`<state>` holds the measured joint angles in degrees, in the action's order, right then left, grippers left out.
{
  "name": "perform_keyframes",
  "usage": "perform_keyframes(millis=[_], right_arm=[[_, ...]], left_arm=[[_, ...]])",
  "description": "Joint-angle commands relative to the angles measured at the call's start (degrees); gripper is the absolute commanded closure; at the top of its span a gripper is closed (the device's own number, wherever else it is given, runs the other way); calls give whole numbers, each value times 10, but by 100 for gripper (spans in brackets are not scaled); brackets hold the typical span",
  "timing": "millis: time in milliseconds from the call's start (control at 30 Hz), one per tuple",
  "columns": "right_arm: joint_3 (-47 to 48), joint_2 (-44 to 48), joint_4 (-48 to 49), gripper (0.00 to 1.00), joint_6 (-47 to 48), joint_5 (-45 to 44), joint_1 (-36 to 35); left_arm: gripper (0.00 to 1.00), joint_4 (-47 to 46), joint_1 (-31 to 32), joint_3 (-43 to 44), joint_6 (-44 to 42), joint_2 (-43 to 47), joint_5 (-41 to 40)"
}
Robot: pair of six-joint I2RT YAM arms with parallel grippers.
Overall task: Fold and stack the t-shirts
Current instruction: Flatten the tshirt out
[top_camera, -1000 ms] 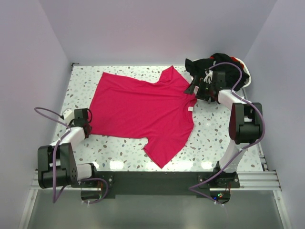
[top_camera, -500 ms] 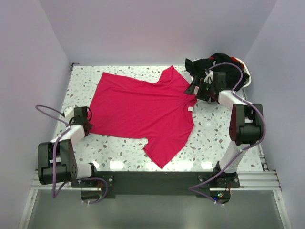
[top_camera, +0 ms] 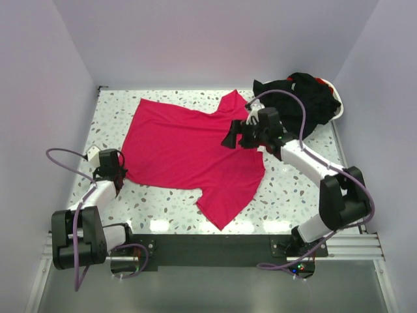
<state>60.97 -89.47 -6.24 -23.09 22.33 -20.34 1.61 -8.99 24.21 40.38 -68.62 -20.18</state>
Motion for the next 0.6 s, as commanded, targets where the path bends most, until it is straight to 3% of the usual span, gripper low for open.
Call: perform_keyframes(millis=[0,233,400,567], right_arm=[[-38,69,-45,9,0,-111,-61],[-102,160,-132,19,-47,-235,-189],[-141,200,-194,24,-105,-322,-321],[-192,195,-191,31,-174,-337,-426]], left_arm=[[100,-57,-5,-10,-27,23,2],[100,-76,-6,-7,-28,11,13],[100,-63,-5,-1,-43,24,11],[100,-54,-5,1,-50,51,1]])
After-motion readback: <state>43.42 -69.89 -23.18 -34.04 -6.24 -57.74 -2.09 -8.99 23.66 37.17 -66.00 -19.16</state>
